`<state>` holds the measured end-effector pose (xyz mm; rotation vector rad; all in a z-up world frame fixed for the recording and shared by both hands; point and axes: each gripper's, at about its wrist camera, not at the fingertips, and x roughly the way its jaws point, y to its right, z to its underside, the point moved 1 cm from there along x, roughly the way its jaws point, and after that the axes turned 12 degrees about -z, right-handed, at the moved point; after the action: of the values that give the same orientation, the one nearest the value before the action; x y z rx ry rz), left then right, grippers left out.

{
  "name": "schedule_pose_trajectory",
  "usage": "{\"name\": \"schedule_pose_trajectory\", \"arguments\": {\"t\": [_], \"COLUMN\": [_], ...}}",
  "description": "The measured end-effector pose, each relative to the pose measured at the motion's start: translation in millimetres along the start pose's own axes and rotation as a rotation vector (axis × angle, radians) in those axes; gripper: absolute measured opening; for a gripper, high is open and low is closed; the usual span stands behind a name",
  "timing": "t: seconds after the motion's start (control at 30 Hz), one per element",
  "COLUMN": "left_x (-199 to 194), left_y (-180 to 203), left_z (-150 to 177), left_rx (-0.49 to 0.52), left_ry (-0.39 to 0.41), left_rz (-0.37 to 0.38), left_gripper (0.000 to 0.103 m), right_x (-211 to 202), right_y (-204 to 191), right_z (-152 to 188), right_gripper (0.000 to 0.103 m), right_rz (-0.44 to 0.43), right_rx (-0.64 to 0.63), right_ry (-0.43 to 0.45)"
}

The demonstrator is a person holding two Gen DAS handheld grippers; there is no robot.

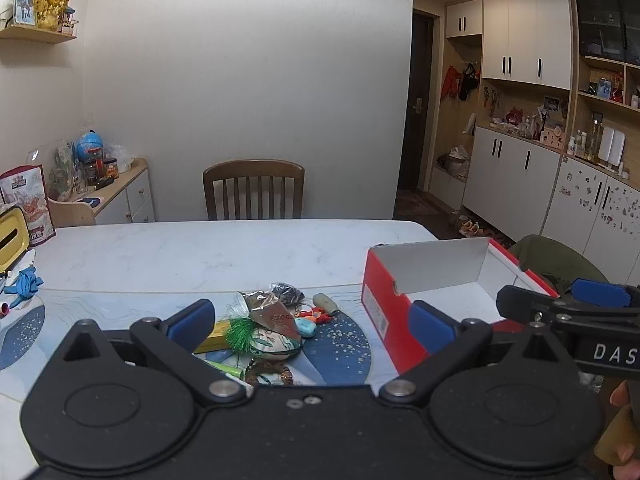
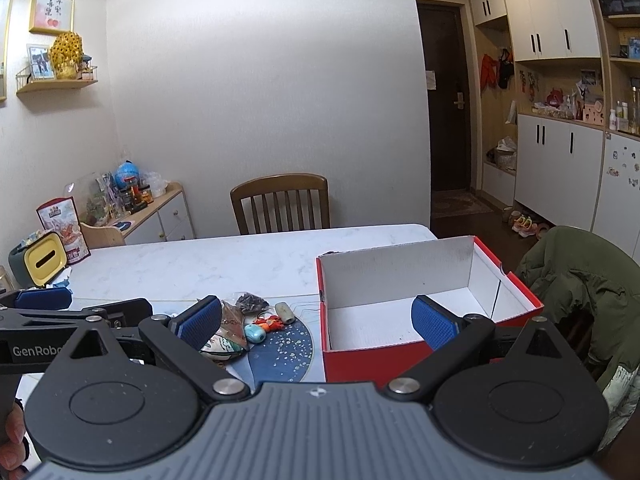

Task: Organize objects
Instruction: 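Move both tools toward the pile of items on the table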

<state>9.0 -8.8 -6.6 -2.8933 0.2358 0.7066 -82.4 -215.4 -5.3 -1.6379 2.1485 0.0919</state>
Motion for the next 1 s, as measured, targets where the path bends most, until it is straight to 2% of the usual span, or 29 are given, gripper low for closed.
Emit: {"name": "schedule_pose_trajectory", "arguments": {"t": [0.13, 0.3, 0.57, 0.7, 0.87, 1.0], "left_x": [15, 39, 75, 97, 129, 153], "left_y": [-6, -18, -40, -59, -82, -89], "left_z": [-1, -2, -5, 13, 22, 30], "left_rx": [-0.006, -0.024, -0.002, 0.011, -0.070, -0.095], "left_ry": [-0.025, -0.078, -0.119, -0.211, -0.323, -0.400], "left_rz": [0.031, 0.071, 0.086, 0.071, 0.044, 0.027], "left_gripper": [0.102, 0.102, 0.103, 0.103, 0.103, 0.102], "right_x": [14, 36, 64, 83, 118, 143], "right_y": [-4, -10, -10, -5, -7, -16], "right_z": [-2, -5, -12, -12, -11, -11], "right_gripper": [0.102, 0.102, 0.102, 0.102, 0.102, 0.102], "right_rz": [0.045, 0.060, 0.115, 0.103, 0.082, 0.065], "right_rx": [0.001, -0.001, 0.025, 0.057, 0.077, 0.032], "right_ry": [-0.008, -0.034, -0.053, -0.101, -0.172, -0.208]}}
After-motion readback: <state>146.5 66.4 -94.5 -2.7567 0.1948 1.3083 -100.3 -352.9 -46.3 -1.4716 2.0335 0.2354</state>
